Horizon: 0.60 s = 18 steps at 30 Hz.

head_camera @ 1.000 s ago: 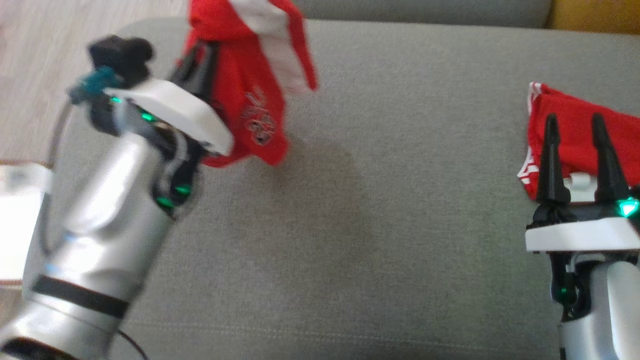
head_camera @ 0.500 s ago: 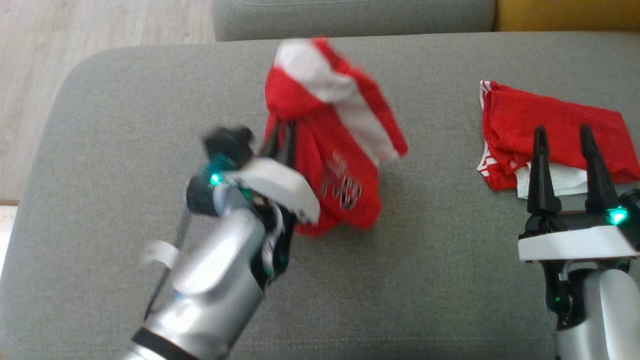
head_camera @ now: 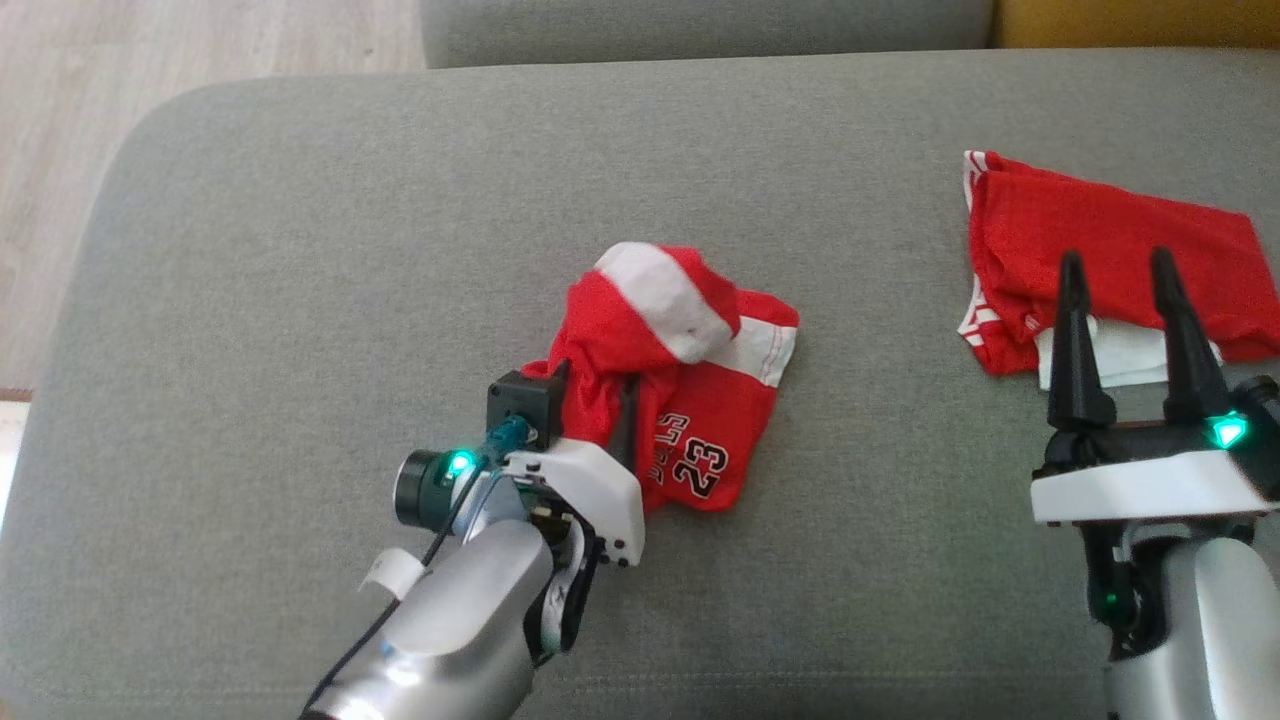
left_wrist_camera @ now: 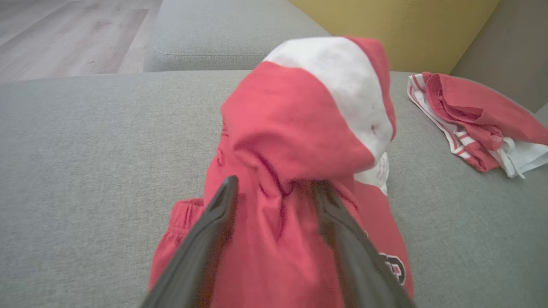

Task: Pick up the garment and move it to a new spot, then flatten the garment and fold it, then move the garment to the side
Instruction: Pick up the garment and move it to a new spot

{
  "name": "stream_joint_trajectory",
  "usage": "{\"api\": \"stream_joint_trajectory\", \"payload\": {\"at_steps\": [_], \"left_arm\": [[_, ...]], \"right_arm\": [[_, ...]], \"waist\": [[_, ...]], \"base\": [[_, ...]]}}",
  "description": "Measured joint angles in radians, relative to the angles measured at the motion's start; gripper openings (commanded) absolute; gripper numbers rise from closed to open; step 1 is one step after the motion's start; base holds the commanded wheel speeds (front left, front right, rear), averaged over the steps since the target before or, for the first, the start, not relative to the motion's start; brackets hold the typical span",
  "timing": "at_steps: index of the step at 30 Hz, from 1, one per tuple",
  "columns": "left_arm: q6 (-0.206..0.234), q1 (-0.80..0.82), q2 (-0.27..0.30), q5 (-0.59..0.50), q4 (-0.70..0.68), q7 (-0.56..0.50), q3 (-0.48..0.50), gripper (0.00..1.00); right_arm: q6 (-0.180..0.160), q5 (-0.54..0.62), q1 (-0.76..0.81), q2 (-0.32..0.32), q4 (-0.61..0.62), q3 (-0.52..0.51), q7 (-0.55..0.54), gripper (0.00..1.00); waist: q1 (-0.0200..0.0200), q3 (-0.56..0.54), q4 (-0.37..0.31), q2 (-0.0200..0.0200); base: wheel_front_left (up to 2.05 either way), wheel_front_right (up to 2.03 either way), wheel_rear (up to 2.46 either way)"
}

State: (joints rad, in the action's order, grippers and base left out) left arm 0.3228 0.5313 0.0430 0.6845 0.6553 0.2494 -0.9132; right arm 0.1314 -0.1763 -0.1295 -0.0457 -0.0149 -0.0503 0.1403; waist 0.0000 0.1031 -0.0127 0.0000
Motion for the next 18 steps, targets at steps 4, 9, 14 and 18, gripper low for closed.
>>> {"api": "stream_joint_trajectory", "payload": {"at_steps": [4,9,14,18], "left_arm": [[0.002,0.003,0.000,-0.014,-0.013,0.000,0.047,1.00],[-0.007,0.003,0.002,-0.096,-0.121,0.000,0.157,1.00],[-0.023,-0.042,0.051,-0.183,-0.293,0.000,0.315,1.00],[-0.043,-0.109,0.113,-0.234,-0.366,0.000,0.384,1.00]], "right_arm": [[0.000,0.000,0.000,0.000,-0.003,-0.019,0.000,1.00],[0.000,0.000,0.002,0.000,-0.008,-0.026,0.000,1.00],[0.000,0.000,0.029,0.000,-0.028,-0.036,0.000,1.00],[0.000,0.000,0.038,0.000,-0.035,-0.037,0.002,1.00]], "waist": [[0.0000,-0.001,0.019,0.0000],[0.0000,-0.007,0.044,0.0000],[0.0000,-0.027,0.076,0.0000],[0.0000,-0.043,0.091,0.0000]], "base": [[0.00,0.00,0.00],[0.00,0.00,0.00],[0.00,0.00,0.00],[0.00,0.00,0.00]]}}
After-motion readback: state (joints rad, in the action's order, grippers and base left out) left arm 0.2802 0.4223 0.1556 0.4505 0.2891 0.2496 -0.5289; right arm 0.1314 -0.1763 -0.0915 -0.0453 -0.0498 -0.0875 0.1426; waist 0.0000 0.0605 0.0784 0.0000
